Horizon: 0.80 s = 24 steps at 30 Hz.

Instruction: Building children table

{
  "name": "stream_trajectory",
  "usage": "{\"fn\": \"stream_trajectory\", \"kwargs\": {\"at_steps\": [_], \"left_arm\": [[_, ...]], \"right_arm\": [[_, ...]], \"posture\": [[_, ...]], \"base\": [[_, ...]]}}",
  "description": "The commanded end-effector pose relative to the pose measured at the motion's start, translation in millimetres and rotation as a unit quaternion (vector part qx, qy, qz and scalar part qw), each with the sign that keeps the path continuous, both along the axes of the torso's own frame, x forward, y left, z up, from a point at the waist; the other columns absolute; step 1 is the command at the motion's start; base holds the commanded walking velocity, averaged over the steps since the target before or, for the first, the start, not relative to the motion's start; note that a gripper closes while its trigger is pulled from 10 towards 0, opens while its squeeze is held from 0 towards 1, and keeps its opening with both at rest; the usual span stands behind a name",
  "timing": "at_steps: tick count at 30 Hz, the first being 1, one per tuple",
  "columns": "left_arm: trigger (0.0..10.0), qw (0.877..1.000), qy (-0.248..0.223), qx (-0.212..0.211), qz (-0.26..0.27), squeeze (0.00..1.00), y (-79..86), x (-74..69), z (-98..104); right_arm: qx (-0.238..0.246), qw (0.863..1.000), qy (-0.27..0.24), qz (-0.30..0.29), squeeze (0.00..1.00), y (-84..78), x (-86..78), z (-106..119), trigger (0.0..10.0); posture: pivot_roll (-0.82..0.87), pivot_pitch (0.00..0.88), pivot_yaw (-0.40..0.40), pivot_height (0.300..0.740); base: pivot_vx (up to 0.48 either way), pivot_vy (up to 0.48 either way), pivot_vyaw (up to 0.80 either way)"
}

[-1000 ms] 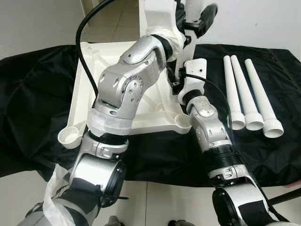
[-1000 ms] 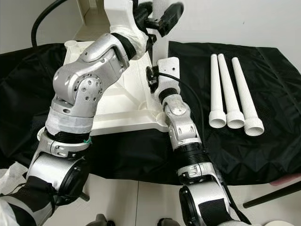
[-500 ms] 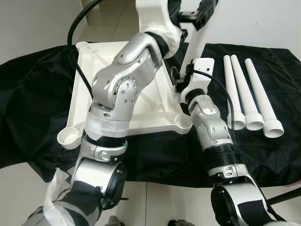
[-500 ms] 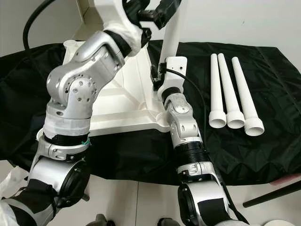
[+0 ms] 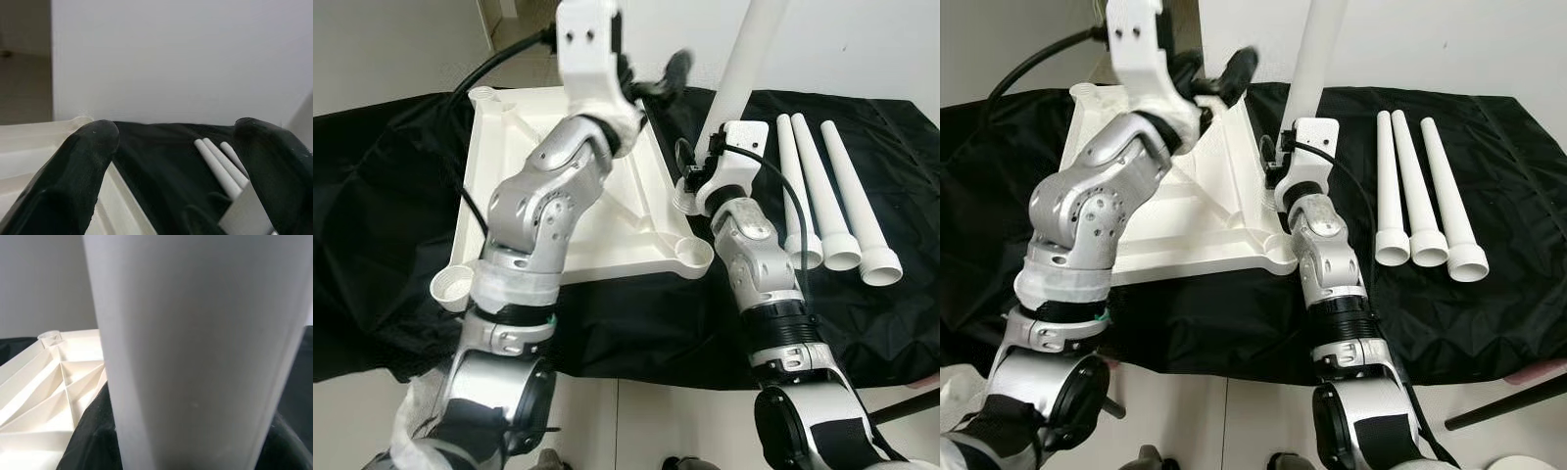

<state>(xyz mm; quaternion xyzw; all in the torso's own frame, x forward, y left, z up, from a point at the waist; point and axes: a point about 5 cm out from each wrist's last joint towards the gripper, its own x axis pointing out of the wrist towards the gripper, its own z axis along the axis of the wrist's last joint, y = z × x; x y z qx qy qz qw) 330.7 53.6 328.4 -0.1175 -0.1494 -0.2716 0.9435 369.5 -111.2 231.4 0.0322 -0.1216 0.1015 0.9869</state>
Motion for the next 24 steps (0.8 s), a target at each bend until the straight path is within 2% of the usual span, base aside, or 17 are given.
{"fn": "stream_trajectory", "kwargs": {"at_steps": [1,7,9,15,17,20,24], "left_arm": [[10.0,1.000,0.009,0.018,0.006,0.00,0.9,-0.7,-8],[10.0,0.999,0.019,0.042,0.014,0.00,8.7,-2.1,-25],[10.0,0.998,0.030,0.055,0.023,0.00,14.4,-2.9,-37],[10.0,0.997,0.036,0.063,0.022,0.00,20.2,-6.4,-51],[10.0,0.997,0.030,0.069,0.025,0.00,23.1,-8.0,-54],[10.0,0.993,0.001,0.111,0.041,0.00,27.5,-13.9,-66],[10.0,0.991,-0.005,0.128,0.037,0.00,28.3,-19.0,-70]], "right_arm": [[-0.013,1.000,-0.003,0.010,0.00,1.6,-1.7,1,10.0],[-0.022,1.000,-0.003,0.008,0.00,-0.9,-2.8,-2,10.0],[-0.022,1.000,-0.008,0.004,0.00,-1.1,-4.7,-3,10.0],[-0.014,1.000,-0.014,0.010,0.00,0.5,-7.7,-4,10.0],[-0.013,1.000,-0.014,0.013,0.00,1.6,-8.7,-5,10.0],[-0.018,1.000,-0.010,0.019,0.00,3.8,-9.4,-8,10.0],[-0.024,0.999,-0.010,0.022,0.00,6.0,-10.5,-10,10.0]], "posture": [[-0.05,0.082,0.043,0.740],[-0.05,0.095,0.033,0.740],[-0.04,0.109,0.019,0.740],[-0.04,0.117,0.006,0.740],[-0.04,0.123,-0.001,0.740],[-0.03,0.129,-0.013,0.740],[-0.02,0.131,-0.016,0.740]], "base": [[0.000,0.000,0.00],[0.000,0.000,0.00],[0.000,0.000,0.00],[0.000,0.000,0.00],[0.000,0.000,0.00],[0.000,0.000,0.00],[0.000,0.000,0.00]]}}
